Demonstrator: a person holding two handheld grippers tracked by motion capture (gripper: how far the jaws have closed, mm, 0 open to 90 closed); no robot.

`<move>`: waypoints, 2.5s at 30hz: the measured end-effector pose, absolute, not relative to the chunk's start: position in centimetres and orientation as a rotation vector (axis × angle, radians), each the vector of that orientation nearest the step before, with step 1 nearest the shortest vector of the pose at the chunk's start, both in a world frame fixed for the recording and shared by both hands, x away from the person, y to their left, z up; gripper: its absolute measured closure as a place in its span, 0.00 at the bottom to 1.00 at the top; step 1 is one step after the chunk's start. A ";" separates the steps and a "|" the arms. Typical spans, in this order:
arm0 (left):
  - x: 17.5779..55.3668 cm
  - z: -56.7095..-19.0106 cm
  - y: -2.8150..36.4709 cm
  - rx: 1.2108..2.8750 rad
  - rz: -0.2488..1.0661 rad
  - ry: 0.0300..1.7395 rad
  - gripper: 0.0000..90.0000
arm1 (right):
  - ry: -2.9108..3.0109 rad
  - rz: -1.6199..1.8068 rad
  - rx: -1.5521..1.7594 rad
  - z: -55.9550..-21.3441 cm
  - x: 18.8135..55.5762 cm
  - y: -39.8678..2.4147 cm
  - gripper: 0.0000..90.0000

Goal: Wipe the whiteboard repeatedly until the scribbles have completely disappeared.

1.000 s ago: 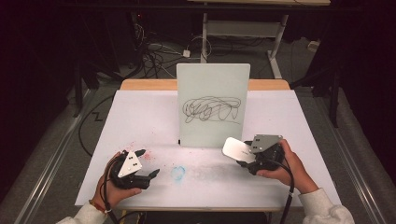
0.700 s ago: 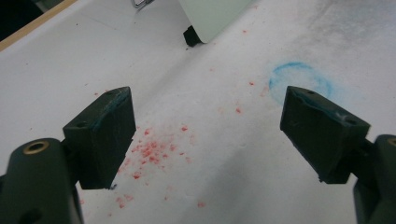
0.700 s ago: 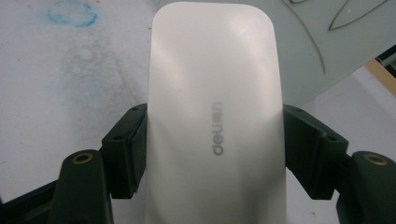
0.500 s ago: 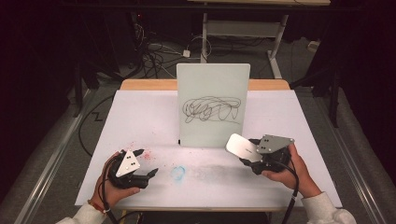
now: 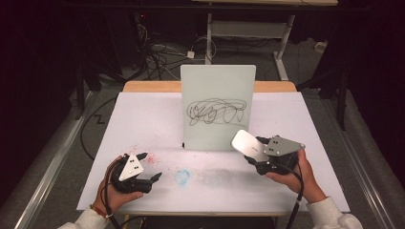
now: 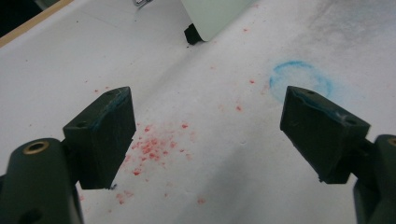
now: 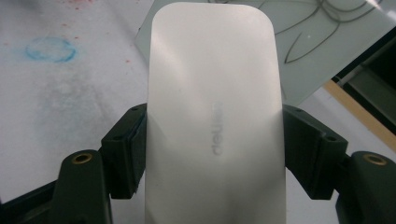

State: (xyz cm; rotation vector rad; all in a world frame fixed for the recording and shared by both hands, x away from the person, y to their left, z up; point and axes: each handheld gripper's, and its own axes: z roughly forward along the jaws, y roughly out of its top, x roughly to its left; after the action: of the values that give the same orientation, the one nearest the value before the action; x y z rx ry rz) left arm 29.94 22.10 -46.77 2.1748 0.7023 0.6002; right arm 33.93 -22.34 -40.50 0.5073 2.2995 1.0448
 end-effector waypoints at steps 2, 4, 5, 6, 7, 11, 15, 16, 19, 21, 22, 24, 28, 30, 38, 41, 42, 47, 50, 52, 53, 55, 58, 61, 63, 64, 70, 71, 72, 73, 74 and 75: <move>29.9 -46.7 22.1 2.174 0.602 0.705 0.20 | 2.267 1.036 0.512 -40.5 33.9 -22.3 0.35; 29.8 -46.7 22.1 2.170 0.606 0.706 0.20 | 2.239 1.029 0.524 -40.5 33.9 -22.2 0.35; 29.8 -46.7 22.0 2.170 0.607 0.706 0.20 | 2.220 1.028 0.527 -40.4 33.8 -22.2 0.35; 29.8 -46.7 22.0 2.174 0.609 0.705 0.20 | 2.203 1.026 0.533 -40.4 33.8 -22.2 0.35; 29.9 -46.6 21.9 2.175 0.609 0.701 0.20 | 2.182 1.028 0.536 -40.3 33.7 -22.2 0.35; 29.8 -46.6 21.5 2.183 0.613 0.685 0.20 | 2.125 1.019 0.541 -39.9 33.6 -22.4 0.35; 29.6 -46.6 21.4 2.188 0.614 0.685 0.20 | 2.069 1.007 0.553 -39.4 33.8 -22.4 0.35; 29.6 -46.6 21.4 2.185 0.614 0.685 0.20 | 2.057 1.000 0.550 -39.2 33.9 -22.4 0.35; 29.7 -46.6 21.4 2.179 0.615 0.683 0.20 | 2.022 0.996 0.555 -38.5 34.4 -22.2 0.35; 29.7 -46.6 21.4 2.182 0.616 0.683 0.20 | 2.002 0.997 0.560 -38.0 34.7 -22.0 0.35; 29.7 -46.5 21.4 2.183 0.619 0.682 0.20 | 1.991 0.992 0.559 -37.9 34.8 -21.8 0.35; 29.8 -46.6 21.5 2.177 0.614 0.685 0.20 | 1.983 0.990 0.562 -37.6 35.1 -21.5 0.35; 29.7 -46.5 21.6 2.171 0.619 0.689 0.20 | 1.965 0.996 0.555 -37.0 35.7 -20.5 0.35; 29.7 -46.5 21.5 2.171 0.621 0.690 0.20 | 1.959 0.988 0.551 -37.0 35.8 -20.3 0.35; 29.7 -46.6 21.6 2.176 0.610 0.684 0.20 | 1.913 0.898 0.531 -37.5 37.1 -18.4 0.35; 29.8 -46.6 21.6 2.181 0.607 0.685 0.20 | 1.870 0.857 0.519 -37.6 37.4 -17.8 0.35; 29.8 -46.6 21.6 2.182 0.608 0.684 0.20 | 1.859 0.860 0.525 -37.6 37.5 -17.7 0.35; 29.7 -46.6 21.5 2.188 0.621 0.680 0.20 | 1.816 0.847 0.546 -37.8 38.3 -17.2 0.35; 29.8 -46.7 21.5 2.190 0.618 0.681 0.20 | 1.798 0.844 0.568 -38.0 38.8 -17.2 0.35; 29.8 -46.7 21.5 2.192 0.618 0.681 0.20 | 1.796 0.843 0.592 -38.2 39.3 -17.3 0.35; 29.8 -46.7 21.5 2.193 0.619 0.680 0.20 | 1.796 0.855 0.604 -38.4 39.5 -17.4 0.35; 29.8 -46.7 21.5 2.193 0.619 0.681 0.20 | 1.799 0.871 0.617 -38.5 39.8 -17.5 0.35; 29.8 -46.7 21.5 2.194 0.620 0.680 0.20 | 1.798 0.860 0.619 -38.9 39.9 -17.4 0.35; 29.8 -46.7 21.6 2.194 0.620 0.679 0.20 | 1.803 0.859 0.619 -39.3 40.0 -17.4 0.35; 29.8 -46.7 21.5 2.197 0.619 0.679 0.20 | 1.799 0.850 0.614 -39.4 40.0 -17.4 0.35; 29.7 -46.7 21.5 2.199 0.620 0.678 0.20 | 1.796 0.849 0.615 -39.4 40.0 -17.3 0.35; 29.7 -46.7 21.4 2.205 0.628 0.672 0.20 | 1.790 0.821 0.606 -40.5 39.7 -17.1 0.35; 29.6 -46.7 21.4 2.205 0.628 0.670 0.20 | 1.791 0.823 0.612 -40.8 39.6 -17.0 0.35; 29.6 -46.6 21.4 2.205 0.628 0.669 0.20 | 1.792 0.823 0.617 -41.1 39.5 -17.0 0.35; 29.6 -46.6 21.4 2.205 0.628 0.668 0.20 | 1.791 0.824 0.622 -41.5 39.3 -17.0 0.35; 29.6 -46.6 21.4 2.205 0.627 0.668 0.20 | 1.794 0.819 0.627 -42.0 39.2 -16.9 0.35; 29.6 -46.6 21.4 2.206 0.629 0.668 0.20 | 1.794 0.815 0.632 -42.4 39.0 -16.8 0.35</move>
State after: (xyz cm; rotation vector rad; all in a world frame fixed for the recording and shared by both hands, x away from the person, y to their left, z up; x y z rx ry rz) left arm 29.61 21.36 -46.62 2.2061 0.6676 0.6289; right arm 38.97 -16.77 -42.36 0.6318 1.7938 0.8148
